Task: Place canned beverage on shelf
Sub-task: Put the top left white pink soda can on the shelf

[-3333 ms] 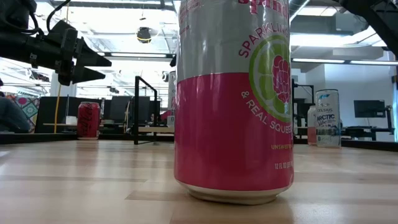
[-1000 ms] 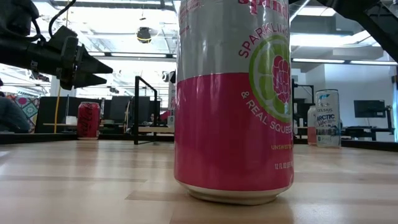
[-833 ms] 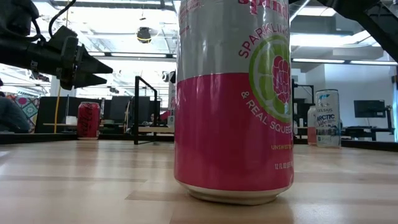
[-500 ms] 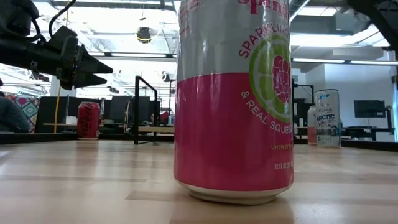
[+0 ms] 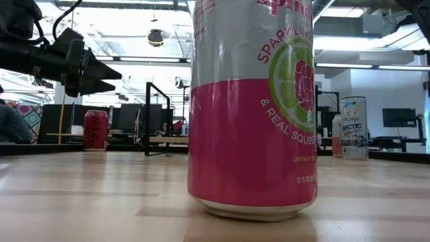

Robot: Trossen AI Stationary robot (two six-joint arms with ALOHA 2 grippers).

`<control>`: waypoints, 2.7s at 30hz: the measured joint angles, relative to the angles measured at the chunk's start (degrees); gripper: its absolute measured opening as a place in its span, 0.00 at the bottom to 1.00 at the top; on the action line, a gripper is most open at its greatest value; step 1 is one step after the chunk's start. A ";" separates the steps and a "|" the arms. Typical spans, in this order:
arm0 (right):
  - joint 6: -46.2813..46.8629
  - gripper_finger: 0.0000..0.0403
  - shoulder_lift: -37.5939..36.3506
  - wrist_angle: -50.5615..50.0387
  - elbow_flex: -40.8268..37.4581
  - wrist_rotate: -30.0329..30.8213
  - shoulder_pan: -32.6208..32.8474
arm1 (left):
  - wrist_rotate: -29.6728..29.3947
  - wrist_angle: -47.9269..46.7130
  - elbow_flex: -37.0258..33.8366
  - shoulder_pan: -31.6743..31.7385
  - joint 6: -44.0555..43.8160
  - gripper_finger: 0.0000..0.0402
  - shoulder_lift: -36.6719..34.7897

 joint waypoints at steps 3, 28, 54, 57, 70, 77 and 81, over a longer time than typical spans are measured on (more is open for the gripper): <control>-0.36 0.72 0.35 0.33 0.04 -0.96 -1.08 | 0.00 0.00 -0.02 -0.01 0.00 0.93 0.00; -1.08 0.72 1.75 3.56 -4.17 -0.59 -4.77 | 0.02 -0.02 -0.02 0.00 0.00 0.93 0.00; -4.33 0.73 1.27 -0.31 -1.36 0.74 -8.24 | 0.01 -0.02 -0.02 -0.01 0.02 0.93 0.00; -7.22 0.73 1.35 0.10 -1.27 0.77 -9.64 | 0.02 -0.02 -0.02 -0.02 0.00 0.93 0.00; -1.49 0.73 1.71 8.73 -7.99 1.00 -13.27 | 0.00 -0.02 -0.02 0.00 0.00 0.93 0.02; -0.91 0.73 1.70 7.64 -8.09 0.74 -12.24 | 0.02 -0.03 -0.02 0.00 0.01 0.93 0.01; -0.40 0.73 1.70 7.52 -8.09 0.77 -12.11 | 0.02 -0.02 -0.02 -0.02 0.00 0.93 0.02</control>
